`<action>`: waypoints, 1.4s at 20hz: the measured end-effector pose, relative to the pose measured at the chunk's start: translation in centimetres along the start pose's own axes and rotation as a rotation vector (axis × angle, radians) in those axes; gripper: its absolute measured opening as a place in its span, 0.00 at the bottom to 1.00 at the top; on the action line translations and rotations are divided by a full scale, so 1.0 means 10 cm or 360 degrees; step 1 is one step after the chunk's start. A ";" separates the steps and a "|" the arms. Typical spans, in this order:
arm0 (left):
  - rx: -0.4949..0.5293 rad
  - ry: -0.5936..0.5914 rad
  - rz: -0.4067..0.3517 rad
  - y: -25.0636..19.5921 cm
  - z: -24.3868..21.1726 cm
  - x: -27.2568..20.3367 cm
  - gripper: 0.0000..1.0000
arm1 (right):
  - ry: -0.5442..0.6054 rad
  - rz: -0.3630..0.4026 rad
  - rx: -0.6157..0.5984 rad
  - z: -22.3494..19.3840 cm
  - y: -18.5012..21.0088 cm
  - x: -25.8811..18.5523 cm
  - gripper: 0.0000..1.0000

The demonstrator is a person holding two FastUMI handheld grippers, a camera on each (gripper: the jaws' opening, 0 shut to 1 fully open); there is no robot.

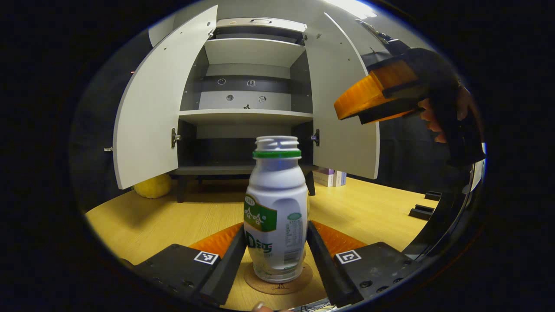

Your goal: Grasp the bottle in the cabinet with the left hand and place it on the coaster, then close the right door with the right hand and the left door with the left hand.

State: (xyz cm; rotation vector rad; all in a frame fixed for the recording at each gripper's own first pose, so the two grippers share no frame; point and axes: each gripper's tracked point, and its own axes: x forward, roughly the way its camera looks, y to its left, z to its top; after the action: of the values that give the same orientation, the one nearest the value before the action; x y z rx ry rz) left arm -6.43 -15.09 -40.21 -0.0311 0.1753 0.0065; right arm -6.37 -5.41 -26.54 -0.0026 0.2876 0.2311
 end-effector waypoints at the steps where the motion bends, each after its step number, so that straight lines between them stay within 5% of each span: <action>1: 0.0021 0.0011 0.0005 -0.01 0.00 0.01 0.83 | 0.0002 -0.0003 -0.0003 0.00 -0.02 0.01 0.98; 10: 0.0037 -0.0107 0.0065 0.08 0.57 0.04 0.94 | -0.0058 0.0001 -0.0083 0.22 -0.09 -0.14 0.98; 14: 0.0186 -0.0172 0.0132 0.16 1.19 0.03 0.94 | -0.0084 0.0042 -0.0066 0.50 -0.10 -0.30 0.98; 20: 0.0323 -0.0241 0.0078 0.08 2.09 -0.09 0.94 | -0.0071 0.0046 -0.0081 0.98 -0.21 -0.63 0.98; 24: 0.0295 -0.0274 -0.0011 0.06 2.55 -0.15 0.94 | -0.0108 -0.0143 -0.0034 1.37 -0.64 -0.78 0.98; 28: 0.0296 -0.0288 -0.0095 0.16 2.87 -0.10 0.94 | -0.0223 -0.0515 -0.0020 1.74 -1.28 -0.88 0.98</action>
State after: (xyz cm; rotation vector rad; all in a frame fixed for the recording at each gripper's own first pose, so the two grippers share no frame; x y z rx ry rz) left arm -2.41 -12.57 -11.88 0.1491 -0.0062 -0.0661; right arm -6.78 -19.29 -7.78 -0.0452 0.1428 -0.0883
